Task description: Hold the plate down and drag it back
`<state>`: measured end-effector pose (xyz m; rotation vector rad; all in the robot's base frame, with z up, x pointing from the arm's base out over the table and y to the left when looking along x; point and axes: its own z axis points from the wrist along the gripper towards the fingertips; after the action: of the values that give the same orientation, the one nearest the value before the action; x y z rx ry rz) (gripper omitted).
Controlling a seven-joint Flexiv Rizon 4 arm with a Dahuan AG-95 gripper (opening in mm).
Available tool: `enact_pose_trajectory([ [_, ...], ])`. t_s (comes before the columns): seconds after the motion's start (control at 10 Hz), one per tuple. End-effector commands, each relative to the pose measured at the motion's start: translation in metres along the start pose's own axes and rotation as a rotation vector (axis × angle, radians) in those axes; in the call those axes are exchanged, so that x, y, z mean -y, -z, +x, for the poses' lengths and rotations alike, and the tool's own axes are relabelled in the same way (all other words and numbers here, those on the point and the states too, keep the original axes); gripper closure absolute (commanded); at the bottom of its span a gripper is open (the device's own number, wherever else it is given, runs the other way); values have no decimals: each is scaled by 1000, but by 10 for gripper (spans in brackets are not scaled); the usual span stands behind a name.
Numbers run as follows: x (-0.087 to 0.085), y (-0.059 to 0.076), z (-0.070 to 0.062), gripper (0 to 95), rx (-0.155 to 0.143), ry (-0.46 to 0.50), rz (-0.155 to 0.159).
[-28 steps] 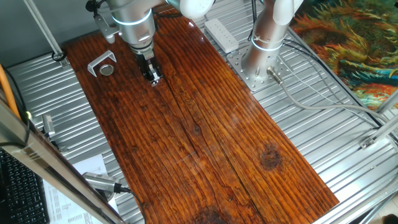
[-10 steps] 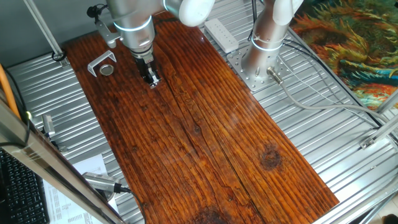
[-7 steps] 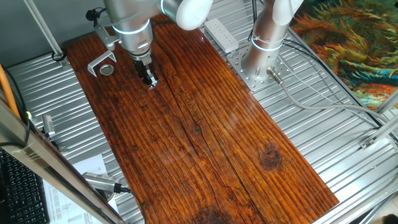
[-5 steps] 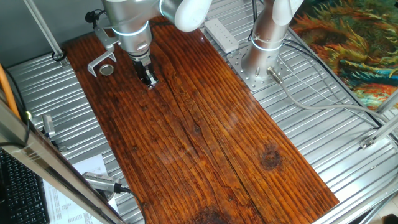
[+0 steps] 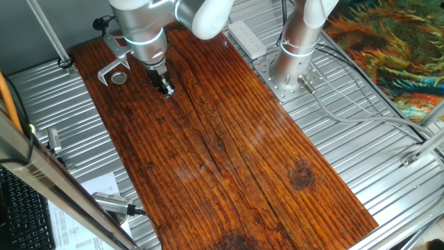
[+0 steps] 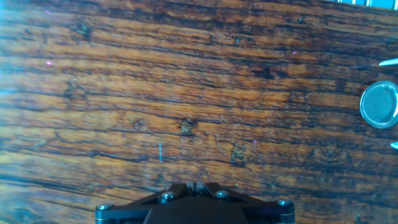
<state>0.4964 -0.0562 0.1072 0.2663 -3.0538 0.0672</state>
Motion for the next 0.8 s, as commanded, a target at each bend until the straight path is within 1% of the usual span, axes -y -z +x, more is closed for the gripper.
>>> enact_pose_trajectory([
  [0.1,4,-5,2,950,-1,16,2],
  [0.3,8,-9,3,950,-4,29,4],
  [0.4,10,-12,4,950,-6,36,14],
  [0.5,17,-17,6,950,-7,54,28],
  [0.7,26,-22,9,950,-6,64,27],
  [0.8,33,-23,8,950,-7,75,34],
])
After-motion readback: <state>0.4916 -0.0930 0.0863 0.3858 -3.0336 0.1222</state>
